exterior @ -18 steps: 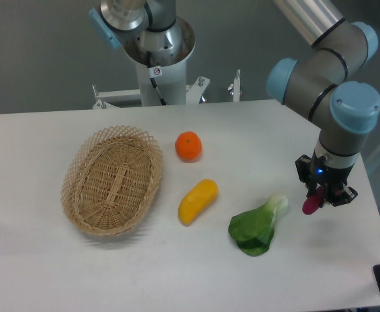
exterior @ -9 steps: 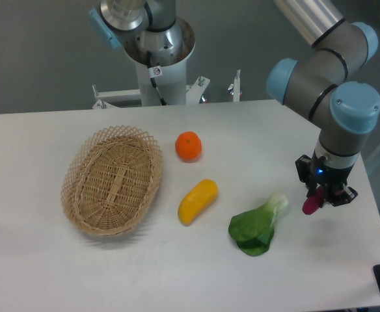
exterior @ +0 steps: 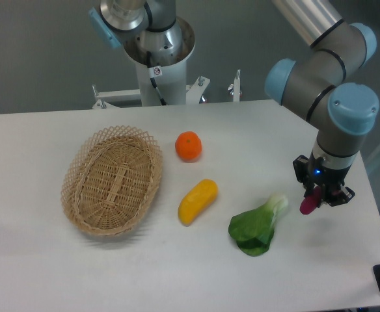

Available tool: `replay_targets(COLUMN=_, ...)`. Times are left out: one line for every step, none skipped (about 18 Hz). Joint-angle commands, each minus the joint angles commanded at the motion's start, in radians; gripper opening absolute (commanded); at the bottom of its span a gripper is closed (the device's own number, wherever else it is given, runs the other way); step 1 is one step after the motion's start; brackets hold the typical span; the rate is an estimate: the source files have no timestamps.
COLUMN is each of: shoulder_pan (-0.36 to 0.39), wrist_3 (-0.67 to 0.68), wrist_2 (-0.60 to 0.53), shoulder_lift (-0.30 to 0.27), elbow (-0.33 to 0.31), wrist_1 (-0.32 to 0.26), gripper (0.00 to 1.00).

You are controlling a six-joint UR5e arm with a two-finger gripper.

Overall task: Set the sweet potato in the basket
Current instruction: 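Carry the held sweet potato over the wicker basket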

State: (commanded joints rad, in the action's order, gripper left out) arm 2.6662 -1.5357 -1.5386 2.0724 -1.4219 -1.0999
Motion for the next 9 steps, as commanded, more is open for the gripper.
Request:
replay_targets(shoulder_pan=-0.015, wrist_3=0.023, wrist_2=0.0, shoulder_lift=0.0, elbow=-0.008, wrist_1=0.002, gripper=0.12)
replay_targets(shoulder_pan=-0.029, wrist_3=0.044, wrist_2=0.0, shoulder_lift=-0.002, elbow=-0.011, wrist_1=0.003, gripper=0.12)
replay_targets(shoulder_pan=-0.048, wrist_3=0.061, wrist_2=0.0, shoulder_lift=-0.002, elbow=-0.011, wrist_1=0.002, gripper=0.12)
replay_targets(shoulder_pan=-0.066, wrist_3=0.074, wrist_2=0.0, shoulder_lift=-0.006, elbow=-0.014, wrist_1=0.0, gripper=0.12)
replay_targets(shoulder_pan=-0.084, wrist_3=0.092, wrist_2=0.0, shoulder_lift=-0.009, elbow=-0.025, wrist_1=0.0, gripper=0.12)
replay_targets(shoulder_pan=-0.101, wrist_3=0.121, wrist_2=0.002, shoulder_lift=-0.011, elbow=-0.037, wrist_1=0.002, gripper=0.12)
replay_targets(shoulder_pan=-0.117, wrist_3=0.149, wrist_2=0.005, shoulder_lift=-0.018, elbow=-0.045, wrist_1=0.003, gripper=0.12)
replay_targets(shoulder_pan=-0.133, wrist_3=0.166, wrist_2=0.009, shoulder_lift=-0.021, elbow=-0.046, wrist_1=0.002, gripper=0.12)
replay_targets(shoulder_pan=-0.15, wrist_3=0.176, wrist_2=0.012, shoulder_lift=-0.023, elbow=-0.046, wrist_1=0.002, gripper=0.12)
